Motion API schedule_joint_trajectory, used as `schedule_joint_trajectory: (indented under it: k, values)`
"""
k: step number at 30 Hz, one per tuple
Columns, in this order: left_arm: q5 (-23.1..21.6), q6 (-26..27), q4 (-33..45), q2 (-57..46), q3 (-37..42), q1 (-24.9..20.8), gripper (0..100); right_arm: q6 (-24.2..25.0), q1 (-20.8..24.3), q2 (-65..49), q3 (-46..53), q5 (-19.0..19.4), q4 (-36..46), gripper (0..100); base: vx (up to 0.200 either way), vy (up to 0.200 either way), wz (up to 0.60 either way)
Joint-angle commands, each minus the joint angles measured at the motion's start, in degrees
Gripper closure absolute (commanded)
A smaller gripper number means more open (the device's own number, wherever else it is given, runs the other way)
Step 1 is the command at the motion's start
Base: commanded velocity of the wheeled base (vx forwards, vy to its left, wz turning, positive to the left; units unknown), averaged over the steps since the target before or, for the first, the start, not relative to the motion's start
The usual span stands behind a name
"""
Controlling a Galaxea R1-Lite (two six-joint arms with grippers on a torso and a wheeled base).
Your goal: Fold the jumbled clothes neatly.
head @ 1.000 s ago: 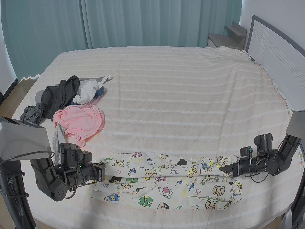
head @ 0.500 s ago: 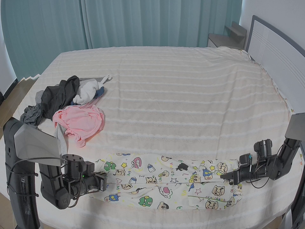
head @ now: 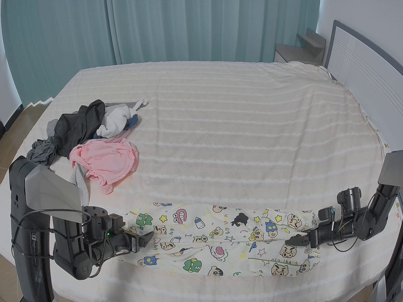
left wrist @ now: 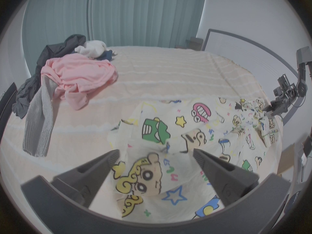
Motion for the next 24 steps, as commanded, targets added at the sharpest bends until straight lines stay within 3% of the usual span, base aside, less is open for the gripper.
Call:
schedule_joint_trajectory:
  k: [1, 8, 13, 24]
  values:
    - [0.18, -0.67, -1.57, 0.40, 2.20, 0.91, 0, 0.11, -1.07, -0.96, 0.62, -1.36, -0.06, 0, 0.000, 0.000, 0.00]
    - [0.00, -4.72, -1.57, -1.71, 4.31, 4.16, 0, 0.20, -4.15, -4.91, 1.68, -2.24, 0.02, 0, 0.000, 0.000, 0.00]
    - [-1.41, -16.85, -1.57, -7.25, 3.96, 6.18, 0, 0.47, -6.87, -10.10, 0.62, -2.06, 0.02, 0, 0.000, 0.000, 0.00]
    - [-5.80, -36.71, -1.57, -11.82, 5.36, 7.68, 0, 2.66, -4.32, -15.11, -4.65, -5.32, 0.73, 0, 0.000, 0.000, 0.00]
